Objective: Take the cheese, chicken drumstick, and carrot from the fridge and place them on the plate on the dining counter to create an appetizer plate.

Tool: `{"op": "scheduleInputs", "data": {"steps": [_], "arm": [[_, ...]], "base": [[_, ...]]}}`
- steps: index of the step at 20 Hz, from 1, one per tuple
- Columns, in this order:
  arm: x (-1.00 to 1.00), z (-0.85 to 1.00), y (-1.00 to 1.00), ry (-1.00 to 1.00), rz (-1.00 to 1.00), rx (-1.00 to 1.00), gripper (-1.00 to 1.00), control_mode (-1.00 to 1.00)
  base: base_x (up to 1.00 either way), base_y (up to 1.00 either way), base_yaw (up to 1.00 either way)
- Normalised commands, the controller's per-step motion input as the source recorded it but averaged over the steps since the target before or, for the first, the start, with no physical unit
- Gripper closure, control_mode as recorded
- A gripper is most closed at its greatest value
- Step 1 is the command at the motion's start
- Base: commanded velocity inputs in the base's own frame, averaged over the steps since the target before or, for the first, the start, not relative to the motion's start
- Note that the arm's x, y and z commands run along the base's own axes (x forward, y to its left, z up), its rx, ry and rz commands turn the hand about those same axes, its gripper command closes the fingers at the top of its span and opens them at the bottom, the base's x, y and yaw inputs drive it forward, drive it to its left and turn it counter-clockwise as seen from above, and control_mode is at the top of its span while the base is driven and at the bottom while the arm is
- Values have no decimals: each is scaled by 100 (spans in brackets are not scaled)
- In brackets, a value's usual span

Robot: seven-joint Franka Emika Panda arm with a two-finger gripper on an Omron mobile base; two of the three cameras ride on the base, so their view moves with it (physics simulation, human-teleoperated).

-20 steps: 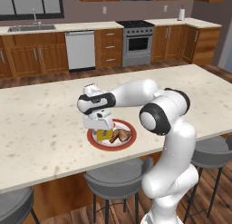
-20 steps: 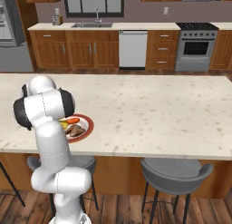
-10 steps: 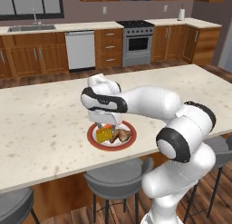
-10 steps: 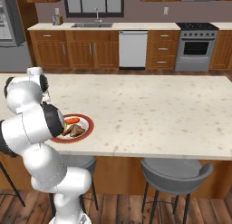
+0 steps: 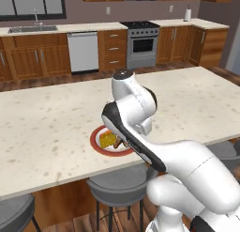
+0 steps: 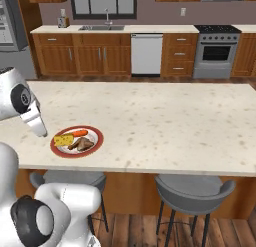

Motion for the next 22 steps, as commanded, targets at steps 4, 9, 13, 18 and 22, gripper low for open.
{"op": "scheduleInputs", "data": {"steps": [4, 9, 13, 18, 22], "arm": [[-100, 88, -46, -8, 27, 0, -100, -100], [-100, 61, -39, 0, 31, 0, -100, -100], [-87, 26, -18, 0, 28, -2, -100, -100], [-60, 0, 6, 0, 10, -9, -100, -100], [-20, 0, 44, -3, 0, -14, -100, -100]], "base": [[0, 0, 0], [0, 0, 0], [0, 0, 0], [0, 0, 0], [0, 0, 0]]}}
